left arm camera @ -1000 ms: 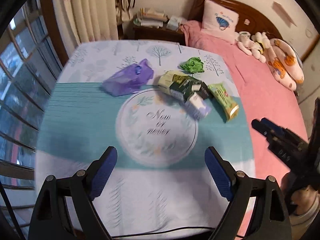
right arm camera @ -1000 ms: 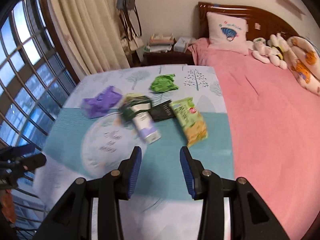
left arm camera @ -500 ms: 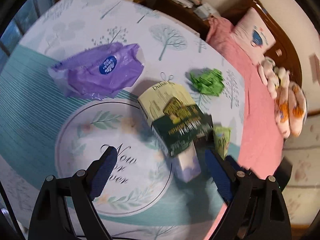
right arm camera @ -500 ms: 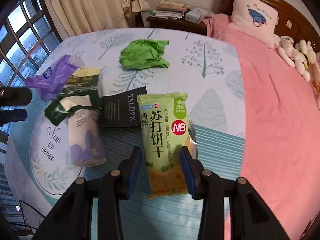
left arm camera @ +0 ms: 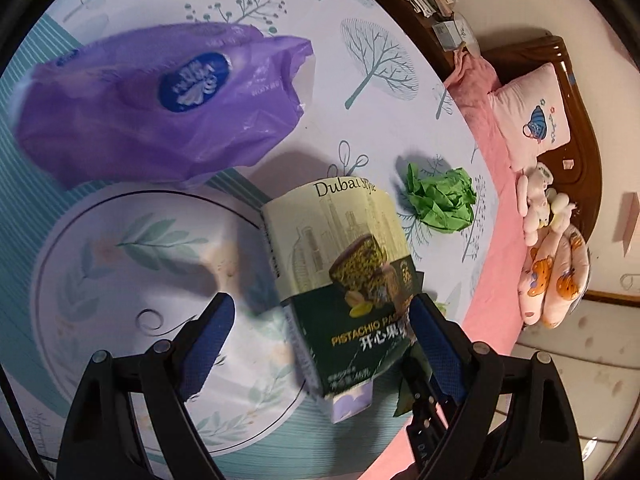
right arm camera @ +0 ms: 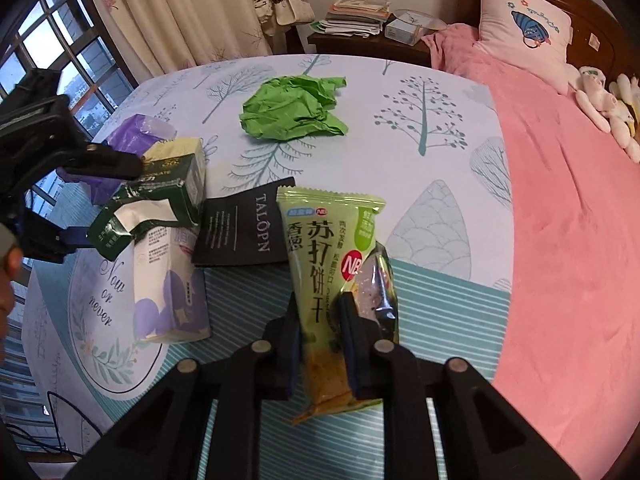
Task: Collect trash
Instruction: 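Grasp the green cracker packet with the right tool while the left grasps the Dubai chocolate box, then carry the cracker packet and chocolate box over the bin and release both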
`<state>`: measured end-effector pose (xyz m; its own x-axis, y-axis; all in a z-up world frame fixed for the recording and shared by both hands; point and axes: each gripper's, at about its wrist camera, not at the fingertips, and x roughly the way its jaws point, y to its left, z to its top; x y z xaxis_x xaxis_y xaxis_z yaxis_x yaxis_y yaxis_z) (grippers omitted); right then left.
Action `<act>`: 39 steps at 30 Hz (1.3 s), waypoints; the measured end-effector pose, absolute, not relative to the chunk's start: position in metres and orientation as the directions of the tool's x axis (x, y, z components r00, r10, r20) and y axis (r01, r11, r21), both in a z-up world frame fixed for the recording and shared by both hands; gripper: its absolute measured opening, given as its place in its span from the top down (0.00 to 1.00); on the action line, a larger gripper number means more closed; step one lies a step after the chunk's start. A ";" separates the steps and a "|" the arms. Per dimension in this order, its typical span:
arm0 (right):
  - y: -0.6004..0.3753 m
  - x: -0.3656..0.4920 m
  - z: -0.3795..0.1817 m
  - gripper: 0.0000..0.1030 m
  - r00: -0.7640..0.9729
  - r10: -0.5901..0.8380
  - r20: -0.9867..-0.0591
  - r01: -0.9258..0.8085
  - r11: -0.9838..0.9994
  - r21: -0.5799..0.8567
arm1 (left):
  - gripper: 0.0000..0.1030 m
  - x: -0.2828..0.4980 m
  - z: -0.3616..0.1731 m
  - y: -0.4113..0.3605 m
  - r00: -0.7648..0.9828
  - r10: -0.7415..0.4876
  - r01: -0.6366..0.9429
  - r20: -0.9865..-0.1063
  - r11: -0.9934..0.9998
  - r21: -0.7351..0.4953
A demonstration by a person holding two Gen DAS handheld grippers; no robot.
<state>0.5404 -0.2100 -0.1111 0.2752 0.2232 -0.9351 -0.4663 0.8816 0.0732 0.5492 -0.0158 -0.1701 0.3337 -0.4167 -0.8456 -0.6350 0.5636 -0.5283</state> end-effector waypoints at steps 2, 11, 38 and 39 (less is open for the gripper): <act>-0.210 0.541 -0.111 0.86 0.271 0.231 -0.935 -0.464 0.882 0.083 | 0.15 0.555 -0.174 -0.018 0.335 -0.427 -0.636 -0.840 0.555 -0.536; -0.208 0.542 -0.112 0.88 0.261 0.243 -0.934 -0.474 0.875 0.095 | 0.33 0.572 -0.172 -0.022 0.369 -0.401 -0.637 -0.838 0.548 -0.543; -0.182 0.460 -0.044 0.96 0.250 0.388 -0.887 -0.526 0.824 0.212 | 0.44 0.428 -0.035 -0.036 0.474 -0.185 -0.343 -0.861 0.862 -0.374; -0.180 0.454 -0.043 0.96 0.246 0.390 -0.887 -0.527 0.822 0.215 | 0.44 0.420 -0.034 -0.036 0.475 -0.184 -0.340 -0.861 0.864 -0.372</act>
<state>0.4537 -0.1800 -0.0429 0.2462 0.3900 -0.8873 -0.5275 0.8219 0.2150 0.4198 -0.0357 -0.0342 0.4745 -0.1836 -0.8609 -0.3397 0.8640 -0.3715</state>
